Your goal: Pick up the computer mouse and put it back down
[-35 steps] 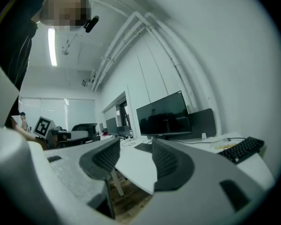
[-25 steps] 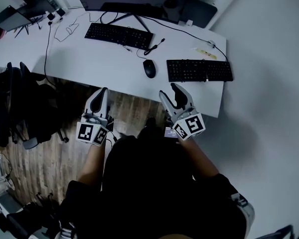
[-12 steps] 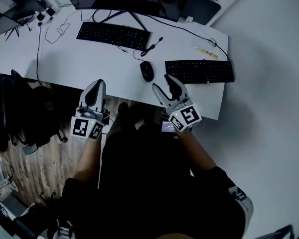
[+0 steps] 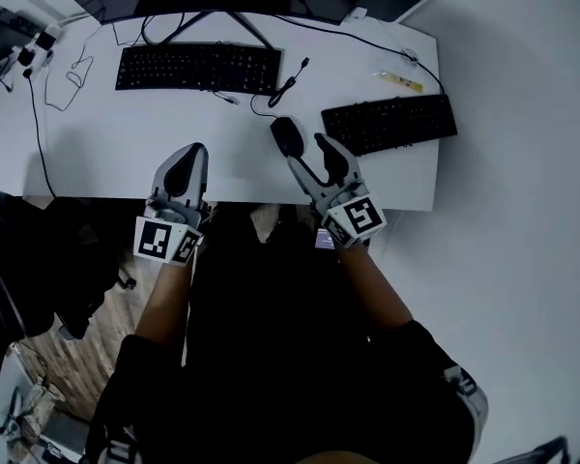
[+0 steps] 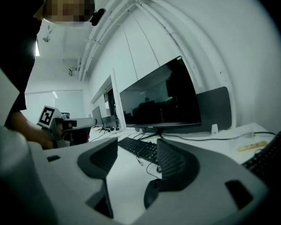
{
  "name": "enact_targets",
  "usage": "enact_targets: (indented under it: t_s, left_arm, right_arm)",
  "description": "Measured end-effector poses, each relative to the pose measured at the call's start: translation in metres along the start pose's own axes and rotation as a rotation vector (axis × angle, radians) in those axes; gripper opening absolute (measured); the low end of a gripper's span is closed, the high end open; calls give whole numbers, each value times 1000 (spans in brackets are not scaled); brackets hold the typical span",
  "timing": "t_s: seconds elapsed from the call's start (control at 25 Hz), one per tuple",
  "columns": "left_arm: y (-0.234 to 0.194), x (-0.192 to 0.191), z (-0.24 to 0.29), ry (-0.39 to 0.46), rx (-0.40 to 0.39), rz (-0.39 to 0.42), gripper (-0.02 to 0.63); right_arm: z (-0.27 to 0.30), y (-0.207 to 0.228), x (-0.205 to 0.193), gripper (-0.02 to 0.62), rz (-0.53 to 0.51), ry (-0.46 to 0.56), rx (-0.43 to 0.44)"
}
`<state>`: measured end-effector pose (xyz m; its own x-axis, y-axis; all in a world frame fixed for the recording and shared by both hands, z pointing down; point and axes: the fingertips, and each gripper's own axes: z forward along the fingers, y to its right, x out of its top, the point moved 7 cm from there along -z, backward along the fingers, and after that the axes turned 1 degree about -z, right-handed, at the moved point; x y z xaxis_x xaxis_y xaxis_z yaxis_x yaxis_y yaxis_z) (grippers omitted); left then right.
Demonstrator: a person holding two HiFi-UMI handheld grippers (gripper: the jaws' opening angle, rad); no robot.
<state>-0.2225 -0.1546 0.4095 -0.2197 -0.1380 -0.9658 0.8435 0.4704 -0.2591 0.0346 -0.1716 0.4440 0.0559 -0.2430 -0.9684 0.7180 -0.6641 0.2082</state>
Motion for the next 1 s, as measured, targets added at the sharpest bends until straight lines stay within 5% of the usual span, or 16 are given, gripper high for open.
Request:
enact_targets:
  t_s: [0.4, 0.68, 1.0]
  left_arm:
    - [-42, -34, 51, -120, -190, -64, -5]
    - [-45, -57, 66, -172, -337, -36, -5]
    - [-54, -84, 72, -225, -420, -70, -5]
  right_arm:
    - [50, 16, -48, 308, -36, -172, -142]
    - [63, 28, -94, 310, -88, -331, -221]
    - [74, 34, -124, 314, -120, -444, -263]
